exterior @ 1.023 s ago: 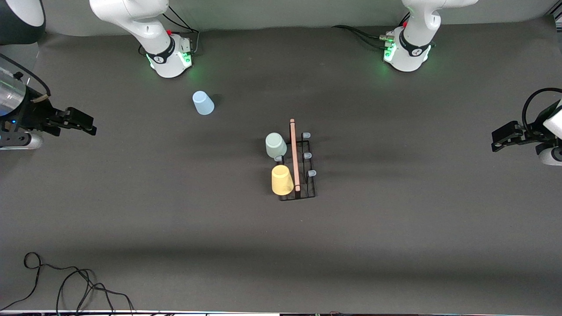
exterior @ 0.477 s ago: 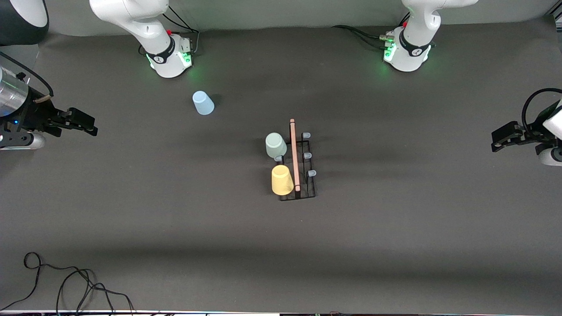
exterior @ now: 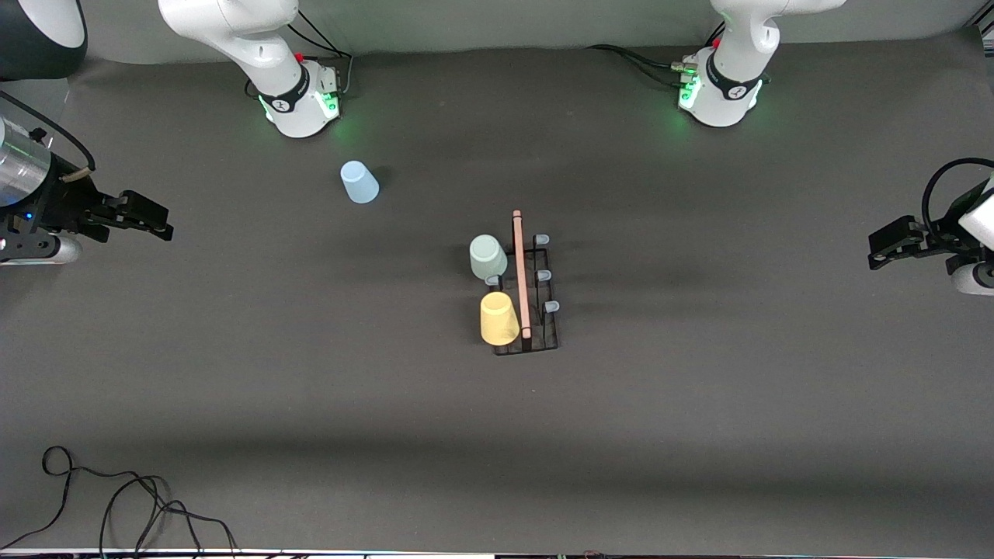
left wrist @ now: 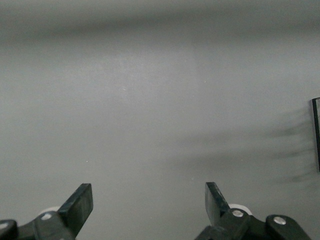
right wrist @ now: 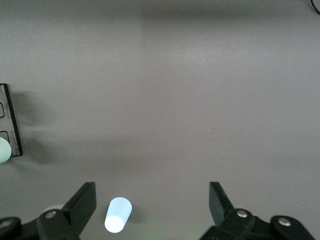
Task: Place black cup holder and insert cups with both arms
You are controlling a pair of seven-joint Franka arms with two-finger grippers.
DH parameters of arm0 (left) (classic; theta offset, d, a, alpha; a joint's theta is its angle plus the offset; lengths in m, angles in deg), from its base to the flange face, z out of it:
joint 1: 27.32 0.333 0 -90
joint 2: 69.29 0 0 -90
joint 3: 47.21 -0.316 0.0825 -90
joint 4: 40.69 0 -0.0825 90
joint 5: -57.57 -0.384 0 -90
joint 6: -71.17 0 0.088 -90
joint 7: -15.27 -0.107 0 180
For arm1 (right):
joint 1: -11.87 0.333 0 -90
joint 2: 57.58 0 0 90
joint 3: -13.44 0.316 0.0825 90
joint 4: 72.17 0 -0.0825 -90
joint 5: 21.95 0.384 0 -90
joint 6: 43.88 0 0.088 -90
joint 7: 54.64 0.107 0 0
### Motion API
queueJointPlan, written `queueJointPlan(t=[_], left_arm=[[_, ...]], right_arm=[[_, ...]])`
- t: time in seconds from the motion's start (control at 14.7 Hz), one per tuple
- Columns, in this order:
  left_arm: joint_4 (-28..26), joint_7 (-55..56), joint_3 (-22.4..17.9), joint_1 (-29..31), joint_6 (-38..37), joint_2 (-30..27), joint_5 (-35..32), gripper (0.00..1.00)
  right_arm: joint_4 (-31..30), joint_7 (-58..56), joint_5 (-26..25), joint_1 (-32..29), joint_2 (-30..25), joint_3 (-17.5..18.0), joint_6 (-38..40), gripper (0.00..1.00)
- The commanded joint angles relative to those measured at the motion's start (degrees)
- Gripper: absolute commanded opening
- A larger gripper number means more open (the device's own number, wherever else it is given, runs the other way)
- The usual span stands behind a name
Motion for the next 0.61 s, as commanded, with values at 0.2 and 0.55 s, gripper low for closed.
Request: queueJointPlan(t=[0.2,0.55], left_arm=[[0.3,-0.3,-0.1,-0.4,0.4,0.1,-0.6,1.0],[0.2,-0.1,-0.2,-0.5,0.3,0.2,-0.6,1.0]], right_arm=[[-1.1,-1.0,-1.1,-0.3,-0.9,0.6,-1.1,1.0],[-1.2,-0.9,-0.7,0.2,-1.0,0.6,-1.1,1.0]])
